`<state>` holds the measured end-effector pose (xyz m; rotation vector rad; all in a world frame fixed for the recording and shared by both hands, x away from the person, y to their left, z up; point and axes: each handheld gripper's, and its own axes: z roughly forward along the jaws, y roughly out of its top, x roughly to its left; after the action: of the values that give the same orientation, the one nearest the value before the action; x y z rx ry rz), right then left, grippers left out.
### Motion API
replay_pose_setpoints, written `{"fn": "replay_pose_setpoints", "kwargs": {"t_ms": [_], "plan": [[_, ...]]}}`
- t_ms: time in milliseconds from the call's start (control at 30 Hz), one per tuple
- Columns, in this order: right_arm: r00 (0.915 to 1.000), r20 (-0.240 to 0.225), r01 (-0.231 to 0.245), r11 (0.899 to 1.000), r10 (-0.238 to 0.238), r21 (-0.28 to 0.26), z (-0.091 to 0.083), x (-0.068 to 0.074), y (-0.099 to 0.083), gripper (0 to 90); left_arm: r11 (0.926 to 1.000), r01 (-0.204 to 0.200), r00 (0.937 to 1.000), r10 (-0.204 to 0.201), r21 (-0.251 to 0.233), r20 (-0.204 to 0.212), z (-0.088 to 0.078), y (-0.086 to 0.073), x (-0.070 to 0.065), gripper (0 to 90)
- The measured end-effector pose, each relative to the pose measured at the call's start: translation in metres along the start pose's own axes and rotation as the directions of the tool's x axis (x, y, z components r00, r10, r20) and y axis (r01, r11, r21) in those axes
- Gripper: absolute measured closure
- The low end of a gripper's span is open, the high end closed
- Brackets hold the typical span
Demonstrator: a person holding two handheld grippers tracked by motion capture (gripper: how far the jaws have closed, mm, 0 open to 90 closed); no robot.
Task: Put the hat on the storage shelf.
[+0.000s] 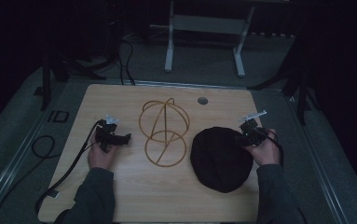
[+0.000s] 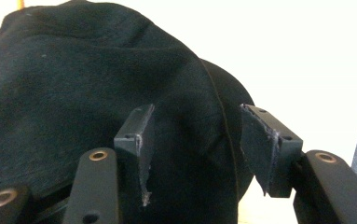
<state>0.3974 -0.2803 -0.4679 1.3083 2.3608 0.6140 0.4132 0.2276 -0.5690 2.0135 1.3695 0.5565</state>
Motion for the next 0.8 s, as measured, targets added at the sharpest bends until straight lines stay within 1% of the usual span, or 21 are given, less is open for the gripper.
{"fn": "replay_pose_setpoints", "kwargs": {"t_ms": [33, 167, 200, 300, 367, 400, 433, 533, 567, 700, 733, 800], "plan": [[1.0000, 0.001, 0.004, 1.000, -0.004, 0.014, 0.003, -0.001, 0.002, 44.6, 1.0000, 0.000, 1.0000, 0.000, 0.000, 0.000, 0.000, 0.000, 0.000, 8.8], [1.0000, -0.007, 0.005, 1.000, -0.005, 0.029, 0.007, -0.002, 0.005, 43.3, 1.0000, 0.000, 1.0000, 0.000, 0.000, 0.000, 0.000, 0.000, 0.000, 8.7], [0.9999, -0.012, 0.006, 0.999, -0.006, 0.046, 0.011, -0.003, 0.007, 42.4, 1.0000, 0.000, 1.0000, 0.000, 0.000, 0.000, 0.000, 0.000, 0.000, 8.8], [0.9999, -0.016, 0.003, 0.998, -0.002, 0.060, 0.015, -0.004, 0.009, 42.0, 1.0000, 0.000, 1.0000, 0.000, 0.000, 0.000, 0.000, 0.000, 0.000, 8.8], [0.9993, -0.033, -0.016, 0.997, 0.018, 0.075, 0.021, -0.006, 0.011, 41.8, 1.0000, 0.000, 1.0000, 0.000, 0.000, 0.000, 0.000, 0.000, 0.000, 8.8], [0.9993, -0.033, -0.016, 0.997, 0.018, 0.075, 0.021, -0.006, 0.011, 41.8, 1.0000, 0.000, 1.0000, 0.000, 0.000, 0.000, 0.000, 0.000, 0.000, 8.8], [0.9993, -0.033, -0.012, 0.996, 0.016, 0.093, 0.026, -0.005, 0.014, 41.6, 1.0000, 0.000, 1.0000, 0.000, 0.000, 0.000, 0.000, 0.000, 0.000, 8.8], [0.9995, -0.030, -0.010, 0.994, 0.013, 0.106, 0.029, -0.005, 0.016, 41.6, 1.0000, 0.000, 1.0000, 0.000, 0.000, 0.000, 0.000, 0.000, 0.000, 8.8], [0.9997, -0.023, 0.001, 0.993, 0.002, 0.121, 0.031, -0.005, 0.019, 41.6, 1.0000, 0.000, 1.0000, 0.000, 0.000, 0.000, 0.000, 0.000, 0.000, 8.8], [0.9999, -0.014, 0.007, 0.990, -0.005, 0.140, 0.034, -0.004, 0.022, 41.7, 1.0000, 0.000, 1.0000, 0.000, 0.000, 0.000, 0.000, 0.000, 0.000, 8.8], [0.9999, -0.008, 0.011, 0.988, -0.010, 0.157, 0.038, -0.003, 0.024, 42.6, 1.0000, 0.000, 1.0000, 0.000, 0.000, 0.000, 0.000, 0.000, 0.000, 8.8], [0.9999, -0.008, 0.016, 0.986, -0.015, 0.164, 0.040, -0.003, 0.024, 44.0, 1.0000, 0.000, 1.0000, 0.000, 0.000, 0.000, 0.000, 0.000, 0.000, 8.8]]}}
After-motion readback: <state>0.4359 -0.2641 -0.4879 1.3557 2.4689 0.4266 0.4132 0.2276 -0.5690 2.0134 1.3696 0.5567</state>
